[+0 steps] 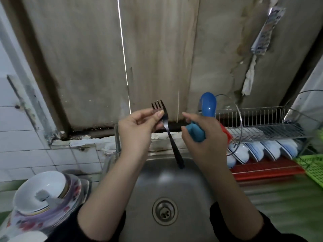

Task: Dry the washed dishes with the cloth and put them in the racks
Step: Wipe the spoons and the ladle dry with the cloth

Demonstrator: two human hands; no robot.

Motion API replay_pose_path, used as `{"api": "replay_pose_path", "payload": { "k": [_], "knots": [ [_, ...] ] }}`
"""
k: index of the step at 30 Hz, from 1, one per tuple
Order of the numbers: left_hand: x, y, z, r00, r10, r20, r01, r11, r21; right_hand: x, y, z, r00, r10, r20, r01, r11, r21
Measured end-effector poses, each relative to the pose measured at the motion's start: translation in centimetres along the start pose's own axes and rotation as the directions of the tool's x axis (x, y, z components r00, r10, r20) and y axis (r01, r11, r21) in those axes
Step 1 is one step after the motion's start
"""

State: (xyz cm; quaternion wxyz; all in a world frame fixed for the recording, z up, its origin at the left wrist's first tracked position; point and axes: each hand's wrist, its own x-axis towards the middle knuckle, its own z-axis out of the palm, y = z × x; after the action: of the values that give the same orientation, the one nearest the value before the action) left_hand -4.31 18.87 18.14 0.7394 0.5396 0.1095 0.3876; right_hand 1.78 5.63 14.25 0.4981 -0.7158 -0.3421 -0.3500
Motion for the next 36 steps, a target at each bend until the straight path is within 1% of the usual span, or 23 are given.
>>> {"api": "replay_pose_path", "payload": {
  "k": [2, 5, 7, 10, 13, 16, 19, 26, 31, 36],
  "knots": [
    [0.9, -0.5, 2.2, 0.999, 0.033, 0.0, -0.033, 0.999, -0.011, 1.1, 2.2, -1.2, 0.997, -0.052, -0.057, 0.046, 0.995, -0.089],
    [2.2, -1.1, 5.4, 0.998, 0.066, 0.01, -0.065, 0.997, -0.038, 2.5, 5.4, -2.9, 0.996, -0.047, -0.076, 0.034, 0.986, -0.163],
    [3.0, -1.6, 7.3, 0.997, 0.078, 0.015, -0.077, 0.996, -0.047, 3.1, 7.4, -3.8, 0.998, -0.003, -0.063, -0.009, 0.982, -0.19],
    [4.3, -2.7, 9.7, 0.996, 0.083, 0.012, -0.082, 0.995, -0.064, 3.8, 10.0, -5.0, 0.994, 0.105, -0.023, -0.107, 0.969, -0.223],
    [5.5, -4.1, 11.6, 0.997, 0.078, 0.01, -0.077, 0.994, -0.071, 3.9, 11.6, -5.7, 0.978, 0.21, 0.008, -0.205, 0.959, -0.196],
    [6.3, -5.4, 13.1, 0.998, 0.059, 0.007, -0.058, 0.995, -0.086, 3.6, 12.5, -5.9, 0.963, 0.266, 0.034, -0.257, 0.952, -0.166],
    [6.6, -6.6, 14.4, 0.999, 0.033, 0.039, -0.029, 0.995, -0.092, 3.3, 12.9, -6.0, 0.95, 0.308, 0.058, -0.295, 0.942, -0.162],
    [6.9, -10.3, 15.7, 0.99, -0.034, 0.134, 0.028, 0.998, 0.048, 3.3, 13.7, -6.0, 0.948, 0.312, 0.06, -0.301, 0.942, -0.147],
    [6.9, -12.2, 15.7, 0.98, -0.131, 0.151, 0.112, 0.985, 0.131, 3.1, 14.0, -5.8, 0.952, 0.301, 0.055, -0.288, 0.942, -0.172],
    [7.1, -13.1, 15.4, 0.956, -0.232, 0.179, 0.181, 0.948, 0.264, 3.0, 14.1, -5.5, 0.959, 0.279, 0.058, -0.264, 0.947, -0.185]
  ]
}}
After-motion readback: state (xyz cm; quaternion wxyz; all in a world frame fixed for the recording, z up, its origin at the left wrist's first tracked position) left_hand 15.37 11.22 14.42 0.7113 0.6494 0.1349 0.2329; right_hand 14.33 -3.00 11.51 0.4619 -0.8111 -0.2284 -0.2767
